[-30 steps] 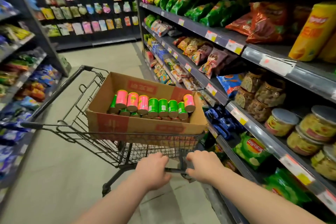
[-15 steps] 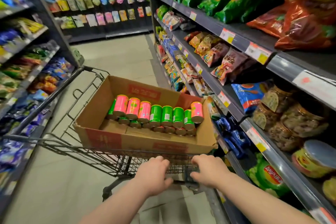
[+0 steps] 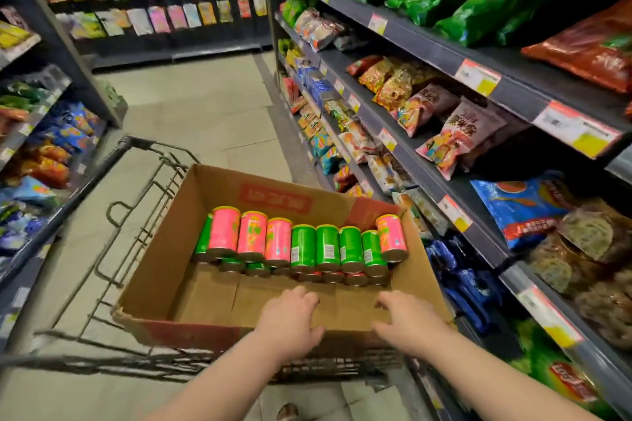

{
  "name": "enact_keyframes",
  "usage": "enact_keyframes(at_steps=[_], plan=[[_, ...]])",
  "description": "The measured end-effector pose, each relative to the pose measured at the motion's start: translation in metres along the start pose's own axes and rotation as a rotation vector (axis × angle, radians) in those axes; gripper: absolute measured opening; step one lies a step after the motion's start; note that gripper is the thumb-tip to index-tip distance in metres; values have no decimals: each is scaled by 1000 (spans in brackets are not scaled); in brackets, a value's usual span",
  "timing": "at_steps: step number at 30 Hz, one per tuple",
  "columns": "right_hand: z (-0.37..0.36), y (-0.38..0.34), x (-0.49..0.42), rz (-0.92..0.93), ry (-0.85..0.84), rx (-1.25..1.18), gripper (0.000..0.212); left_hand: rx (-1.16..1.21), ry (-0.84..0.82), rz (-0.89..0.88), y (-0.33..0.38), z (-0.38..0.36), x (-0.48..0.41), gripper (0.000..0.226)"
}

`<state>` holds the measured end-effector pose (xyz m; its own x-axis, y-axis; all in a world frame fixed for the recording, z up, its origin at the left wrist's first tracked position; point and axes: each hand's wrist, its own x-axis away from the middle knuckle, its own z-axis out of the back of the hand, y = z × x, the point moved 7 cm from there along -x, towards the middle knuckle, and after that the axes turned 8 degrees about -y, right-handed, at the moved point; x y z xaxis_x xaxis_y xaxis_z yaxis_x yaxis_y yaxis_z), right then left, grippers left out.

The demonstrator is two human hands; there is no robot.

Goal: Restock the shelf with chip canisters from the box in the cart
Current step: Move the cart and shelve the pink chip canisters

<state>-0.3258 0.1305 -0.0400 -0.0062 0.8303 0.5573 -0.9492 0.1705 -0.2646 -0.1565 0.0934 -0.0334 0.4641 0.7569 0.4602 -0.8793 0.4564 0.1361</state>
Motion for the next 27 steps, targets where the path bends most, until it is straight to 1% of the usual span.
enact_keyframes(at_steps=[4, 9, 13, 17, 27], plan=[[16, -14, -41, -63, 13, 20, 45, -4, -4, -12, -52, 19, -33, 55], [19, -17, -73, -148, 1, -12, 46, -18, -47, -13, -99, 25, -70, 50], [22, -3, -88, -220, -25, -37, 47, -9, -99, -8, -112, 21, -98, 55], [26, 22, -106, -282, -49, -76, 45, 28, -160, 18, -119, 12, -119, 55], [50, 79, -185, -329, -32, -140, 47, 174, -193, 200, -143, 4, -154, 58]])
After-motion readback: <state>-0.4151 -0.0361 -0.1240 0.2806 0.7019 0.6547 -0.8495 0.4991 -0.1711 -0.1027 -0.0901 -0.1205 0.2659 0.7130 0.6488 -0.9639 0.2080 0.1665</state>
